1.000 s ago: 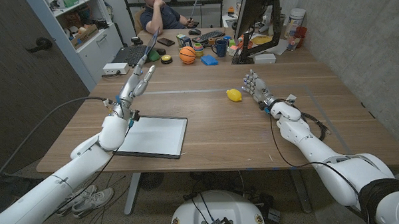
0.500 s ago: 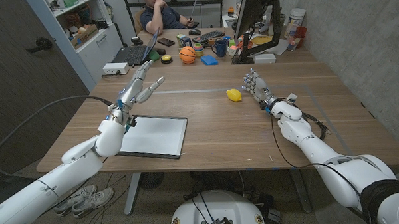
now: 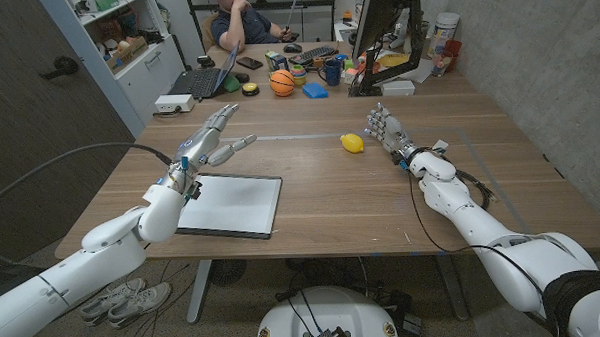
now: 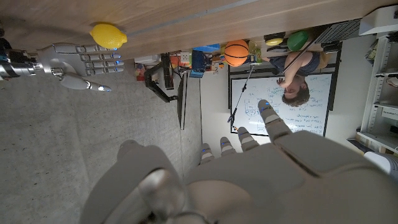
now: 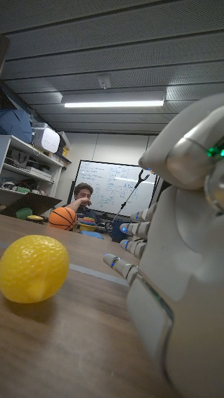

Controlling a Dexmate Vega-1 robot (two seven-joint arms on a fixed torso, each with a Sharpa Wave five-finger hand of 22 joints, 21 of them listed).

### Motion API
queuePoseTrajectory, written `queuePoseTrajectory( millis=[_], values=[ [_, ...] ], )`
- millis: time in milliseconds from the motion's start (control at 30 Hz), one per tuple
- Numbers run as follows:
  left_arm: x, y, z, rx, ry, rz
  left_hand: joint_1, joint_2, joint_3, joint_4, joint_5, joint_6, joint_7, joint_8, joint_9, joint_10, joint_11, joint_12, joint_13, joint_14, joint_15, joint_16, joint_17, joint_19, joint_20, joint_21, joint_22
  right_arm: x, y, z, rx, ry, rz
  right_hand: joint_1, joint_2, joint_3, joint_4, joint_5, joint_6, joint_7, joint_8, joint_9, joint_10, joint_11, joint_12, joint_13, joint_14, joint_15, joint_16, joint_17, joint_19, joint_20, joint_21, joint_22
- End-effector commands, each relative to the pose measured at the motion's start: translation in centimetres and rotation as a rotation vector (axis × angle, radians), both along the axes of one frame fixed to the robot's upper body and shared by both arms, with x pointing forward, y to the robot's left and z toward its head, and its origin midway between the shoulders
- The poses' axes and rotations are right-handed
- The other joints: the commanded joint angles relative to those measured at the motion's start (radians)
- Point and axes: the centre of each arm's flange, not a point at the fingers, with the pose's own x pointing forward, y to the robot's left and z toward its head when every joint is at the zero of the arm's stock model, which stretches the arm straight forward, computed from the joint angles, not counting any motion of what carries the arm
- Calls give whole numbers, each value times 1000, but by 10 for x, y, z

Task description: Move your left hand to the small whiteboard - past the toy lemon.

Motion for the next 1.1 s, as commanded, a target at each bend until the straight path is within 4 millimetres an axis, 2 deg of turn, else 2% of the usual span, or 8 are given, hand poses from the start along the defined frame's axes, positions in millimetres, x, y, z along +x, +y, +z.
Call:
queuePoseTrajectory(
  millis=[33, 200, 400, 767, 1100],
  values=[
    [-8, -1, -8, 82, 63, 55, 15, -4, -5, -9, 4, -79, -1, 9, 4, -9, -13, 3, 2, 1, -2, 6, 2, 6, 6, -1, 2, 1, -1, 2, 4, -8, -2, -13, 7, -4, 2, 5, -5, 2, 7, 3, 3, 6, 2, 5, 5, 1, -4, 3, 1, 1, -2, 5],
    [-11, 0, -10, 99, 74, 69, 25, -7, -7, -15, 4, -68, -2, 14, 4, -21, -17, -1, 1, -1, 0, 5, 2, 3, 4, -6, 1, 1, -1, 3, 7, -10, -3, -15, 6, -6, 2, 5, -6, 2, 6, 3, 3, 5, 2, 5, 6, 0, -3, 3, 2, 2, -3, 5],
    [-15, 0, -12, 120, 78, 83, 37, -10, -10, -21, 4, -51, -1, 21, 6, 3, -22, 8, 0, 2, -4, 6, 2, 3, 0, -9, 0, 1, 1, 5, 2, -19, 1, -17, 4, -7, 3, 5, -7, 2, 6, 2, 2, 4, 1, 5, 6, 2, -4, 3, 2, 1, -5, 5],
    [-18, 3, -18, 148, 140, 111, 51, -13, -12, -28, 5, -40, -2, 25, 6, 6, -22, 8, -1, 2, -10, 7, 2, 9, 7, -11, -1, -1, 2, 4, 2, -24, 0, -21, 3, -10, 4, 5, -7, 1, 6, 2, 4, 5, 2, 5, 8, -2, -3, 3, 3, 2, -7, 5],
    [-18, 4, -18, 163, 220, 134, 89, -20, -21, -45, 6, -14, -2, 30, 6, 81, -16, 25, -2, 64, -15, 26, 0, 77, 8, 0, -3, -5, 2, 3, 7, -29, -4, -24, 2, -12, 4, 5, -8, 1, 6, 2, 3, 4, 1, 5, 8, 1, -3, 3, 2, 2, -9, 5]
  ],
)
